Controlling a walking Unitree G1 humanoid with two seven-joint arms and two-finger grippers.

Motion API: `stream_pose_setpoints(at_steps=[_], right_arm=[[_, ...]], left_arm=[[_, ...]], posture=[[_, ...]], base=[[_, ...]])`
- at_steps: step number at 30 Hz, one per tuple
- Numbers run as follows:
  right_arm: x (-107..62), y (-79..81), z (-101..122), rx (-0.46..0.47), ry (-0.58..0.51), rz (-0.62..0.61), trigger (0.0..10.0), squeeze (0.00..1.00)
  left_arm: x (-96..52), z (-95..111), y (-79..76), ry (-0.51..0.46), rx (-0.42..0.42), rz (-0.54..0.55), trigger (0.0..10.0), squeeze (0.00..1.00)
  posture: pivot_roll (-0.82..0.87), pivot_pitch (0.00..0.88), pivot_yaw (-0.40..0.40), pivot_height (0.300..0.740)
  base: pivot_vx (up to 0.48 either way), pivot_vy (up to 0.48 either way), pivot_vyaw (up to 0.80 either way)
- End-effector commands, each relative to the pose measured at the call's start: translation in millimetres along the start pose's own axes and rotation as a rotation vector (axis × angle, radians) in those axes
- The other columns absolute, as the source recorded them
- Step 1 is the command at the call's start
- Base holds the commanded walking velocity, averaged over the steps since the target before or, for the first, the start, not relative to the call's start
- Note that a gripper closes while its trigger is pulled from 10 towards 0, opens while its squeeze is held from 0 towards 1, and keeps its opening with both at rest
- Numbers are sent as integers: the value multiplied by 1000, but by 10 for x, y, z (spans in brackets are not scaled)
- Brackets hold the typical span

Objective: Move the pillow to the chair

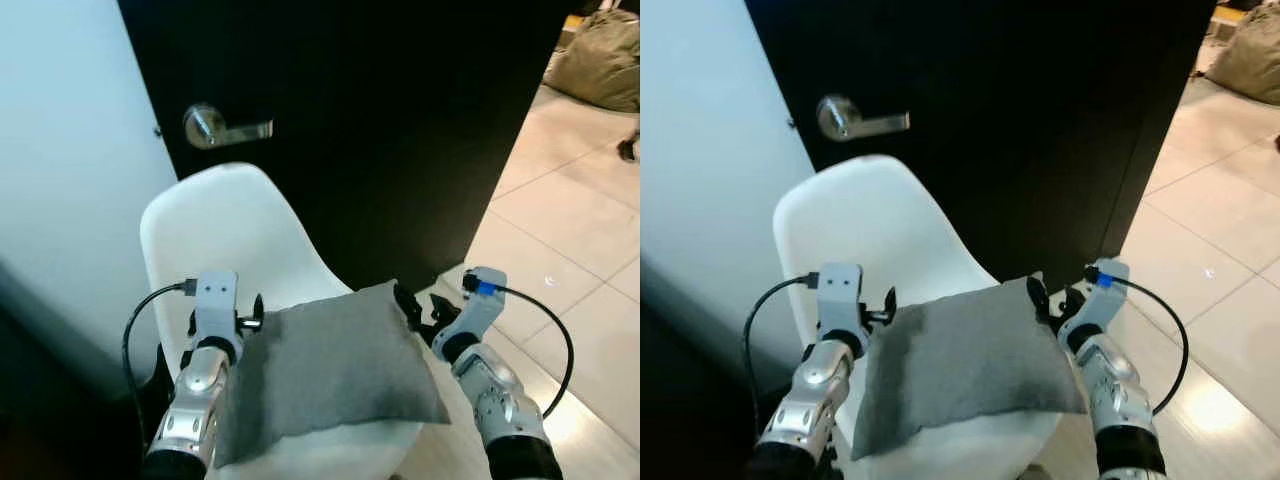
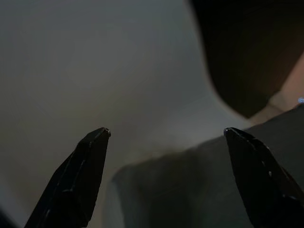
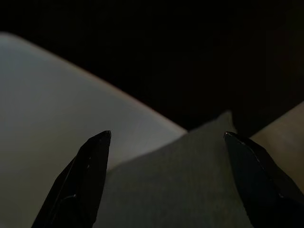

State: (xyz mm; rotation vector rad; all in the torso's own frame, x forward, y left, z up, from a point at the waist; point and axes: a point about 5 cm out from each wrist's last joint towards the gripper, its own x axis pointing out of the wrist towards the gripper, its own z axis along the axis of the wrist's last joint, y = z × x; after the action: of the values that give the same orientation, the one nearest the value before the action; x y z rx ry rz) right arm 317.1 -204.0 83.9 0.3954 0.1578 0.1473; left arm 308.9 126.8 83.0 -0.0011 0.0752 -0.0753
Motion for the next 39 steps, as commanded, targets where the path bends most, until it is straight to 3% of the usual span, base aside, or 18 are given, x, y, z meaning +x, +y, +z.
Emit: stream_pose_setpoints(at_steps=[1, 14, 26, 39], right_arm=[[7, -2, -24, 1, 3, -10, 10000, 0], [4, -61, -118, -35, 39, -85, 10000, 0], [-11, 11, -294, -73, 96, -72, 10000, 0], [10, 6, -296, -100, 96, -79, 10000, 0]], left_arm=[[-27, -28, -8, 5, -6, -10, 10000, 0], [-61, -167, -26, 79, 8, -31, 10000, 0], [-130, -322, -10, 148, 17, -31, 10000, 0], [-130, -335, -64, 153, 27, -44, 10000, 0]], posture=[[-59, 62, 17, 725], [-59, 56, 25, 740], [-61, 48, 26, 740], [-67, 52, 26, 740]], base=[[0, 0, 0], [0, 0, 0], [0, 0, 0], [-334, 0, 0]])
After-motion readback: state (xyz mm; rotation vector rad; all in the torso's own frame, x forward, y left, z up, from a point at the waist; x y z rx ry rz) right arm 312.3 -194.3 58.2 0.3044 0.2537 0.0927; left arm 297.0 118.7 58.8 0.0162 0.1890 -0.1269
